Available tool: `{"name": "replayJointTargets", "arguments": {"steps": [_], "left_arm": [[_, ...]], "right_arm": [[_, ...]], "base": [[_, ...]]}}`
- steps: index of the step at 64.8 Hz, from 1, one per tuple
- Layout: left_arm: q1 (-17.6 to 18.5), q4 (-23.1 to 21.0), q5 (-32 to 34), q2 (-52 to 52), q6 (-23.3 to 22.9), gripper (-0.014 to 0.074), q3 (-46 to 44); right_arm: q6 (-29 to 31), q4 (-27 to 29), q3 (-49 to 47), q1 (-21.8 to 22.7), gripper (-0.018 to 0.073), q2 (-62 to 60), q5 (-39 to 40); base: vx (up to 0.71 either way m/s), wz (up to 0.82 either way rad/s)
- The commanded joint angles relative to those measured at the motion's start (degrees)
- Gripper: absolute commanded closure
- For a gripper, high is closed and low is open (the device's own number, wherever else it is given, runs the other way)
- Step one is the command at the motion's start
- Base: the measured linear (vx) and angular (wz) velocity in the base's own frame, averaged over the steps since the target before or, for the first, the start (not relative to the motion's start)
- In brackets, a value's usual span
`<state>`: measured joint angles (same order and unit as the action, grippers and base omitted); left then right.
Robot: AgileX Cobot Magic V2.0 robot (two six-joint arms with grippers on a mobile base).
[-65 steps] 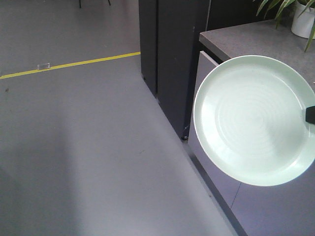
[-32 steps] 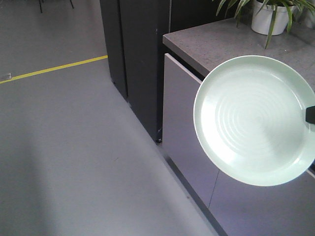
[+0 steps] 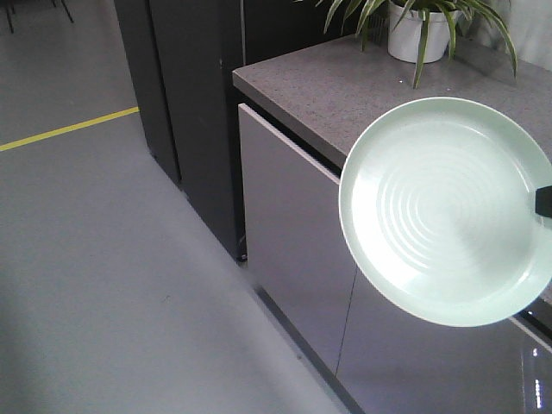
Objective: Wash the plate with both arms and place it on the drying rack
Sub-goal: 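Hold the plate in the right gripper while driving along the aisle, then hold the plate in the right gripper while driving up to the sink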
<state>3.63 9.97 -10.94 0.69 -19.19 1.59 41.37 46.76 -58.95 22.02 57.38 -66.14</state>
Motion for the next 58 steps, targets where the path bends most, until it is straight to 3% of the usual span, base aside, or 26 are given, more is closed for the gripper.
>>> {"name": "replayJointTargets", "arguments": {"steps": [1, 58], "left_arm": [[0.3, -0.1, 3.9, 0.7, -0.1, 0.0603, 1.0], [0.3, -0.1, 3.9, 0.7, -0.1, 0.0603, 1.0]], "right_arm": [[0.5, 3.3, -1.4, 0.4, 0.0566, -0.6, 2.1], [0.5, 3.3, -1.4, 0.4, 0.0566, -0.6, 2.1]], "base": [[0.12, -0.19], [0.09, -0.19]]}}
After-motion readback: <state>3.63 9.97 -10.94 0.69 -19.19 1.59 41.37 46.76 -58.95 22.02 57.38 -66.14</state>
